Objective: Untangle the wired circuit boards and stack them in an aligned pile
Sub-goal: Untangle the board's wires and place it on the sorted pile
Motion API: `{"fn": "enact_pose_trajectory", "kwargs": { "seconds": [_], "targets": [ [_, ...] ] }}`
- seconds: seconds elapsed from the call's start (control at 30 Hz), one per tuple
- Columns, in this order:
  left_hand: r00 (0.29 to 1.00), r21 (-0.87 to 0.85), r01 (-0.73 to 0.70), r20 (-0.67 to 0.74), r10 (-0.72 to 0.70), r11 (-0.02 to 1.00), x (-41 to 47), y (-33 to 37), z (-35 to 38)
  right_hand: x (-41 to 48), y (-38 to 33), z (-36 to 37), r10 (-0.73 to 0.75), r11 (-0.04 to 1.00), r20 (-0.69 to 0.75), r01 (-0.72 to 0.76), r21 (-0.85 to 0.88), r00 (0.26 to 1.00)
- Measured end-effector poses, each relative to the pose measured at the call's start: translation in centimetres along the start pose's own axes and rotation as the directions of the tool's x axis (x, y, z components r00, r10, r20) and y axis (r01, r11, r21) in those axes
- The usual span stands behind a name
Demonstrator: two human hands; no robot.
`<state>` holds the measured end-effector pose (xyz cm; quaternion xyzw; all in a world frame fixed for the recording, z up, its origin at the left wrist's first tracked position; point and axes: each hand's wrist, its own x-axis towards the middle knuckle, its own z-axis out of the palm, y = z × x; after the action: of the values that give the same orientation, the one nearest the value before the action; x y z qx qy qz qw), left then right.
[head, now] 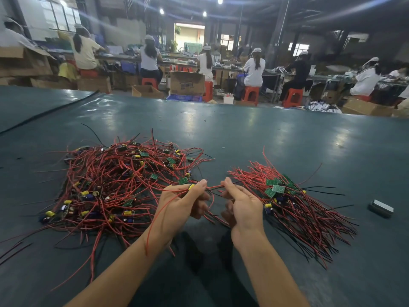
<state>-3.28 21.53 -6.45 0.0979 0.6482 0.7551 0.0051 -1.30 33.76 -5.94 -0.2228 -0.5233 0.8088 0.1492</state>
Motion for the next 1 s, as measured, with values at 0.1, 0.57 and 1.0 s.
{"fn": "enact_pose_trajectory", "kwargs": {
  "seconds": [0.1,0.57,1.0],
  "targets": [
    [1.0,-0.012,0.009,-0.008,-0.009,1.0,0.0,0.2,-0.1,0.8,-0.8,-0.7,0.039,0.996,-0.065,-0.034,0.078,0.997],
    [1.0,-0.033,-0.003,0.019,0.004,0.999,-0.2,0.6,-0.4,1.7,-1.6,-1.9,0.076,0.968,0.004,-0.075,0.241,0.997],
    [0.997,-0.047,0.004,0.084,0.0,0.999,-0.2,0.7,-0.8,1.4,-1.9,-2.2,0.133,0.916,0.052,-0.143,0.374,0.99]
  ]
}}
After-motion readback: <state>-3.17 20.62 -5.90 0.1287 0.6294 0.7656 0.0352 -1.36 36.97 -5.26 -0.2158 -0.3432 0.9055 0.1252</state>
